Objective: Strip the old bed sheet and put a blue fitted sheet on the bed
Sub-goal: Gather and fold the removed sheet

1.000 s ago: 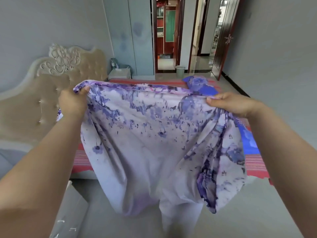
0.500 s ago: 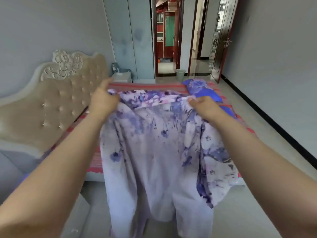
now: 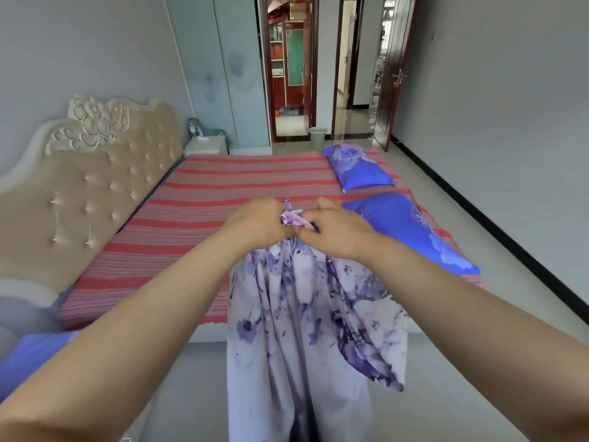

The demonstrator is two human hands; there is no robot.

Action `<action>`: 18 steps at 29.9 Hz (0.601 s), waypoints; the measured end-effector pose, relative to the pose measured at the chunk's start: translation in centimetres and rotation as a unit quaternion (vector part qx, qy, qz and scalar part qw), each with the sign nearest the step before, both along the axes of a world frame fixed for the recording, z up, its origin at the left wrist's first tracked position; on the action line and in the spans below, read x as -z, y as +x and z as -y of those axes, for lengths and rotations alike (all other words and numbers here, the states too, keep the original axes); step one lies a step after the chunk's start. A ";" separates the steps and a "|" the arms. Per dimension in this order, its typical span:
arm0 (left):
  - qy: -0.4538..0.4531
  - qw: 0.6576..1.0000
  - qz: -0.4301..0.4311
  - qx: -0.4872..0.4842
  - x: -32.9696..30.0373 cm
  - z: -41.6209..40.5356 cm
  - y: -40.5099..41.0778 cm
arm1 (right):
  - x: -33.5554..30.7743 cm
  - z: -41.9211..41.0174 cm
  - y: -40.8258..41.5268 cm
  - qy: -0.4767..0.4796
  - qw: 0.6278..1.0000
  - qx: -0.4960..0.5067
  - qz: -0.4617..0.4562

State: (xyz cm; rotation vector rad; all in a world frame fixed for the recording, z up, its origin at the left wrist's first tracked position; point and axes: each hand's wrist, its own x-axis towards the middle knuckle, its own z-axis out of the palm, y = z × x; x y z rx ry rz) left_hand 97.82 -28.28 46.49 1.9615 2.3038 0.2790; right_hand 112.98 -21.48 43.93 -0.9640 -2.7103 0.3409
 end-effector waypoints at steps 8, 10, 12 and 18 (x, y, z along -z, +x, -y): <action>0.122 0.990 0.015 -0.070 -1.7 -0.1 -3.0 | 11.9 -2.6 7.8 -0.048 0.936 0.173 0.302; 0.140 0.987 0.019 -0.074 -2.2 -0.4 -3.8 | 14.2 -3.0 9.4 -0.057 0.934 0.194 0.294; 0.146 0.987 0.024 -0.066 -2.4 -0.8 -4.6 | 14.8 -3.4 10.0 -0.012 0.945 0.201 0.259; 0.154 0.981 0.028 -0.114 -1.4 -1.0 -6.8 | 14.2 -4.5 11.3 0.271 0.954 0.124 -0.017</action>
